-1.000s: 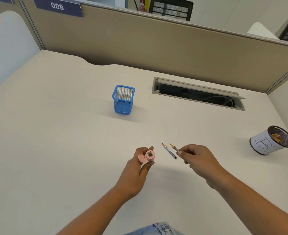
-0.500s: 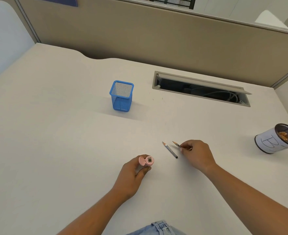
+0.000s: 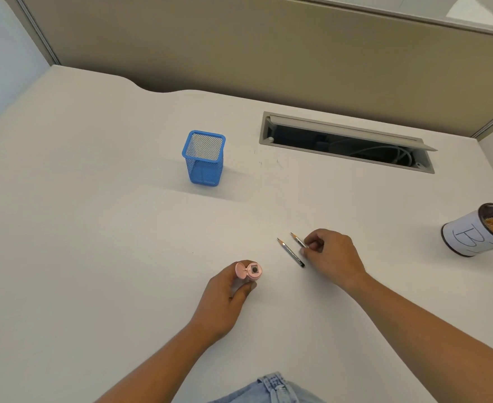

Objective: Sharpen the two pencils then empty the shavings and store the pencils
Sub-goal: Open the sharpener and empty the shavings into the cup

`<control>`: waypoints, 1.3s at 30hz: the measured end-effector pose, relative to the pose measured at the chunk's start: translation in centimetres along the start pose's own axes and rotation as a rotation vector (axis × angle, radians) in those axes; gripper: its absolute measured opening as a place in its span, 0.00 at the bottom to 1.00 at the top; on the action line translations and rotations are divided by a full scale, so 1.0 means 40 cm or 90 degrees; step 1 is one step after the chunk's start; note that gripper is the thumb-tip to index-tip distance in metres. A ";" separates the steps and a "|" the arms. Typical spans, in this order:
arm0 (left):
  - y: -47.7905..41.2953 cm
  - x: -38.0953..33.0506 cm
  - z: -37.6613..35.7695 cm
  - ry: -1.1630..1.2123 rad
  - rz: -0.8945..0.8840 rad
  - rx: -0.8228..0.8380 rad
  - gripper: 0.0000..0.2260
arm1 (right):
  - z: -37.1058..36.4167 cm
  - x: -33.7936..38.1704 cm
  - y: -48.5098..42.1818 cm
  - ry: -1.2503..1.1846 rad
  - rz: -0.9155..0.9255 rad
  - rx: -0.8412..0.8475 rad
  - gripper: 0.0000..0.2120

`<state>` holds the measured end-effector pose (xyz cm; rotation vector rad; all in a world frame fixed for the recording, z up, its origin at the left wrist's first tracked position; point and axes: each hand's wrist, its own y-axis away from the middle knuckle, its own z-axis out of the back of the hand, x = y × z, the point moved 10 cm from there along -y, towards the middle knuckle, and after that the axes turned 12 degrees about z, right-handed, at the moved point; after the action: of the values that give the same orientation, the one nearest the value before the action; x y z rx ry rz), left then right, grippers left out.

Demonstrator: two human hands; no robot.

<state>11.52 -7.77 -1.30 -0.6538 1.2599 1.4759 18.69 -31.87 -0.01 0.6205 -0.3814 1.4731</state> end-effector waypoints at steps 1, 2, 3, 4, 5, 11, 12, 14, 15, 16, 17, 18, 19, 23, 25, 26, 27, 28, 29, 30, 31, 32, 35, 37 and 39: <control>0.000 -0.001 0.000 0.000 0.001 0.001 0.12 | 0.006 -0.001 0.004 -0.001 -0.002 -0.009 0.06; 0.000 -0.003 0.001 -0.001 0.000 0.001 0.12 | 0.018 0.001 0.010 0.005 -0.004 -0.025 0.06; 0.000 -0.005 0.002 -0.003 -0.002 -0.001 0.12 | 0.034 0.006 0.018 0.018 -0.004 -0.049 0.06; 0.001 -0.008 0.003 -0.003 -0.002 -0.004 0.12 | 0.051 0.015 0.030 0.029 -0.001 -0.077 0.06; 0.002 -0.011 0.005 -0.004 -0.003 -0.008 0.12 | 0.067 0.030 0.045 0.029 0.006 -0.101 0.05; 0.023 -0.048 0.010 -0.065 -0.051 -0.050 0.13 | 0.012 0.222 0.169 -0.080 0.157 0.042 0.21; 0.028 -0.057 0.005 -0.086 -0.063 -0.051 0.13 | -0.006 0.253 0.193 -0.069 0.181 0.082 0.26; 0.042 -0.076 -0.007 -0.130 -0.079 -0.046 0.14 | -0.028 0.296 0.227 -0.041 0.208 0.109 0.30; 0.052 -0.087 -0.011 -0.142 -0.089 -0.046 0.15 | -0.027 0.311 0.239 -0.033 0.215 0.095 0.28; 0.063 -0.099 -0.013 -0.147 -0.104 -0.048 0.16 | -0.020 0.324 0.246 -0.029 0.219 0.071 0.24; 0.074 -0.111 -0.012 -0.149 -0.124 -0.053 0.16 | -0.011 0.334 0.251 -0.031 0.220 0.042 0.20; 0.086 -0.122 -0.011 -0.150 -0.143 -0.059 0.16 | -0.002 0.340 0.254 -0.039 0.218 0.015 0.17; 0.094 -0.130 -0.009 -0.153 -0.154 -0.064 0.16 | 0.006 0.341 0.258 -0.054 0.214 -0.005 0.13; 0.121 -0.143 0.009 -0.135 -0.169 -0.086 0.13 | 0.019 0.347 0.276 -0.127 0.194 -0.025 0.05; 0.129 -0.146 0.018 -0.133 -0.169 -0.092 0.11 | 0.015 0.334 0.279 -0.200 0.146 -0.012 0.04; 0.131 -0.147 0.021 -0.131 -0.170 -0.091 0.10 | 0.010 0.324 0.279 -0.240 0.113 0.000 0.03; 0.134 -0.145 0.023 -0.126 -0.168 -0.087 0.10 | 0.004 0.313 0.280 -0.283 0.079 0.013 0.03; 0.137 -0.145 0.025 -0.118 -0.165 -0.081 0.10 | -0.003 0.305 0.281 -0.330 0.047 0.026 0.02; 0.139 -0.145 0.027 -0.110 -0.161 -0.076 0.11 | -0.010 0.300 0.284 -0.384 0.019 0.039 0.02; 0.141 -0.146 0.029 -0.102 -0.158 -0.070 0.11 | -0.016 0.298 0.289 -0.439 -0.003 0.053 0.03; 0.144 -0.148 0.032 -0.094 -0.155 -0.066 0.11 | -0.024 0.299 0.293 -0.487 -0.020 0.069 0.04; 0.146 -0.150 0.033 -0.088 -0.153 -0.062 0.11 | -0.031 0.301 0.298 -0.529 -0.036 0.083 0.05; 0.153 -0.159 0.038 -0.074 -0.157 -0.052 0.11 | -0.053 0.298 0.307 -0.634 -0.097 0.102 0.08; 0.152 -0.159 0.039 -0.069 -0.158 -0.046 0.11 | -0.061 0.296 0.306 -0.671 -0.115 0.100 0.09; 0.150 -0.158 0.035 -0.075 -0.156 -0.036 0.11 | -0.065 0.294 0.304 -0.685 -0.121 0.091 0.10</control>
<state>8.21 -8.13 6.88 -0.7205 1.0133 1.3301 7.27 -21.07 6.80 1.5085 -1.0085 0.8770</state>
